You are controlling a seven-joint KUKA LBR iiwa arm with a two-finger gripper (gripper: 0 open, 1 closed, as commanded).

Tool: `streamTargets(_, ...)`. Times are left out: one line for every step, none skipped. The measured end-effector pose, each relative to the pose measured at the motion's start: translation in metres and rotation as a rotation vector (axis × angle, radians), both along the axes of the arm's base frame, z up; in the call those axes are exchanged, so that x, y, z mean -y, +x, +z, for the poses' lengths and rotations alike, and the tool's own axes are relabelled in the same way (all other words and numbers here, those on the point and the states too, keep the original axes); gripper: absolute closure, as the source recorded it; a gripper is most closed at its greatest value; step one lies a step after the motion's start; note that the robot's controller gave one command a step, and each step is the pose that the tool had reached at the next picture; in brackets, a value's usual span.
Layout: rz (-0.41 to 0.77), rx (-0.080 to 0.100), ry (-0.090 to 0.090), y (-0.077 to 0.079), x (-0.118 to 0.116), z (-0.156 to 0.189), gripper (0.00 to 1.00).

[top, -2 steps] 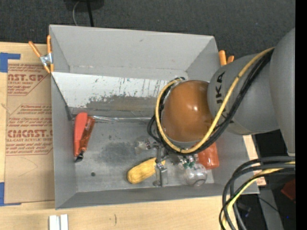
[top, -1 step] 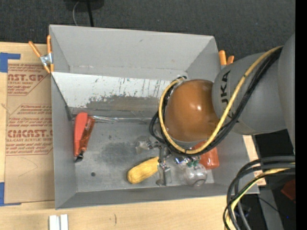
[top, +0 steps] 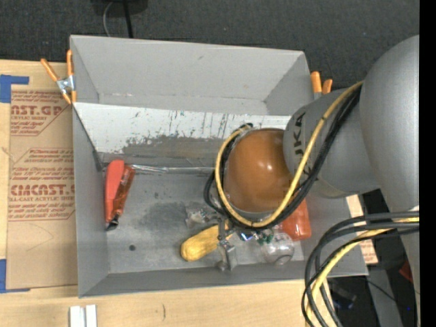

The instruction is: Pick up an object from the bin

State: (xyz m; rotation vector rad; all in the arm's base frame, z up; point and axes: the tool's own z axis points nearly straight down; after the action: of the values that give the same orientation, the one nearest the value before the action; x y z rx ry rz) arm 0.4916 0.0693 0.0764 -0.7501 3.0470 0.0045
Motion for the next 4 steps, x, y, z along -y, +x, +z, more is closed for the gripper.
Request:
streamTargets(0.069, 0.015, 0.003, 0.005, -0.002, -0.022, 1.00)
streamTargets(0.078, 0.011, 0.001, 0.004, -0.001, -0.021, 1.00)
streamTargets(0.081, 0.010, 0.001, 0.004, -0.001, -0.017, 1.00)
streamTargets(0.078, 0.005, 0.001, 0.002, -0.002, -0.010, 1.00)
